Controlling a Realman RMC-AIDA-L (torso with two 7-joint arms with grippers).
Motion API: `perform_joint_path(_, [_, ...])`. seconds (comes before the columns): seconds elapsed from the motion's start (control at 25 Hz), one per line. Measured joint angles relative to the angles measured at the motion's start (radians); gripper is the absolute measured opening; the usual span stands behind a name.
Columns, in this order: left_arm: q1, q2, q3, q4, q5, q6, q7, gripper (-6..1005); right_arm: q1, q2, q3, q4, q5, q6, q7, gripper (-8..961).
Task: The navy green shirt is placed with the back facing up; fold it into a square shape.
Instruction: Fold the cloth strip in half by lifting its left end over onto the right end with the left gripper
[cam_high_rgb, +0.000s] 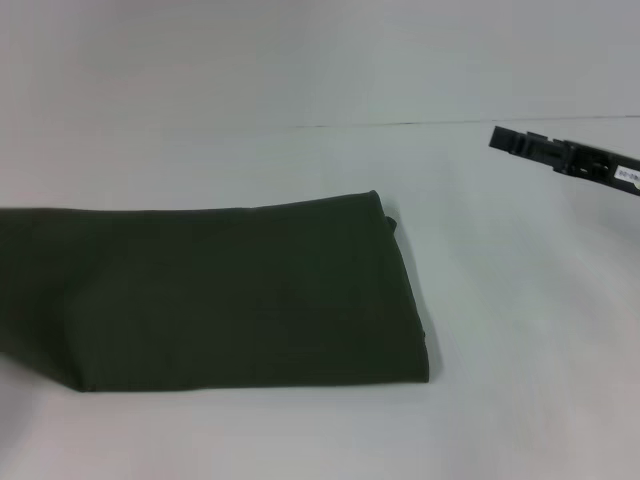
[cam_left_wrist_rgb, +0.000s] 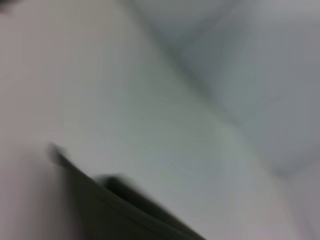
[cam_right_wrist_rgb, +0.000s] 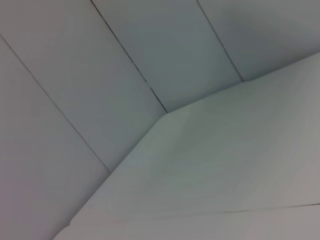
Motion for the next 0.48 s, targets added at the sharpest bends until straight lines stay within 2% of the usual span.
perform_joint_path(0.12, [-0.067, -0.051, 0.006, 0.001, -0.084, 0.146, 0.053, 22, -0.024, -0.006, 0.001, -0.005, 0.0, -0.015, -0.001, 886])
perform_joint_path(0.28, [-0.19, -0.146, 0.039, -0.011, -0.116, 0.25, 0.117, 22, -0.064, -0.031, 0.009, -0.013, 0.001, -0.066, -0.003, 886])
perform_joint_path(0.36, [-0.24, -0.164, 0.096, -0.069, -0.134, 0.245, 0.155, 22, -0.087, -0.05, 0.011, -0.014, 0.008, -0.092, -0.003, 886])
perform_joint_path(0.48, [-0.314, -0.163, 0.179, -0.268, -0.18, 0.199, 0.256, 22, -0.125, -0.077, 0.011, -0.015, 0.03, -0.127, -0.006, 886])
